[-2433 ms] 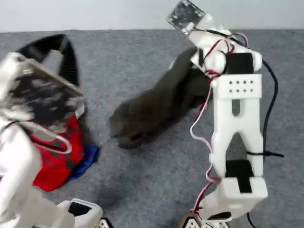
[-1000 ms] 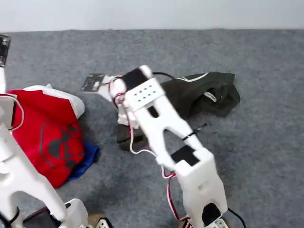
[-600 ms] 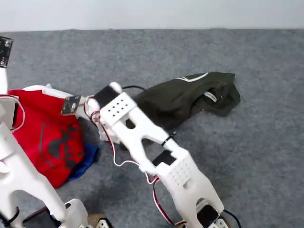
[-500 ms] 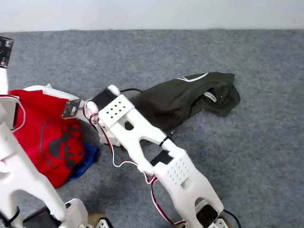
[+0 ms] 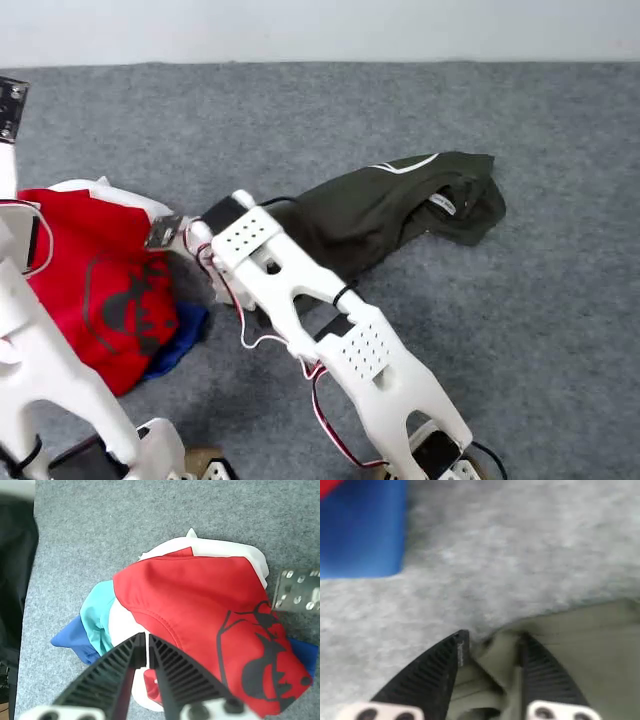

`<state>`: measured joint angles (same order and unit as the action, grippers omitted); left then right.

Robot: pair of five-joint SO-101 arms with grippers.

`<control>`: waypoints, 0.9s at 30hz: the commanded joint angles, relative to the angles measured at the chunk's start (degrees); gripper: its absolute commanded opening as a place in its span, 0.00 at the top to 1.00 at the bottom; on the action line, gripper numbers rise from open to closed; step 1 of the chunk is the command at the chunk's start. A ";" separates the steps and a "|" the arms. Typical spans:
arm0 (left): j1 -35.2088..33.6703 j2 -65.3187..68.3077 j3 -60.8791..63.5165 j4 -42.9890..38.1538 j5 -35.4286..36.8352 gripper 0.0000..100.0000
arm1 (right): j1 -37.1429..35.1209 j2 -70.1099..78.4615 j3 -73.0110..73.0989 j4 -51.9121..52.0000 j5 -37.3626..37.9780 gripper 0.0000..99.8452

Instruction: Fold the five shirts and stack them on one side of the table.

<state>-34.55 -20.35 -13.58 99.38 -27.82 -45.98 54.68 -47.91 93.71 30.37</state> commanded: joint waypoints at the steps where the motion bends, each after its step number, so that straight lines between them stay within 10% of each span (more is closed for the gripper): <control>1: -0.18 -1.41 -0.22 1.14 -0.18 0.98 | 1.54 -0.31 -3.52 -1.54 -0.62 0.96; 14: 0.09 -1.41 -0.22 1.14 -0.18 0.98 | 8.48 -3.47 -19.78 9.36 1.58 0.99; 27: 11.69 -1.32 1.54 1.05 0.00 0.98 | 23.25 -42.24 16.79 9.36 6.42 0.99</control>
<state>-26.55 -20.35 -12.97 99.38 -27.82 -26.90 26.20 -37.10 100.48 34.42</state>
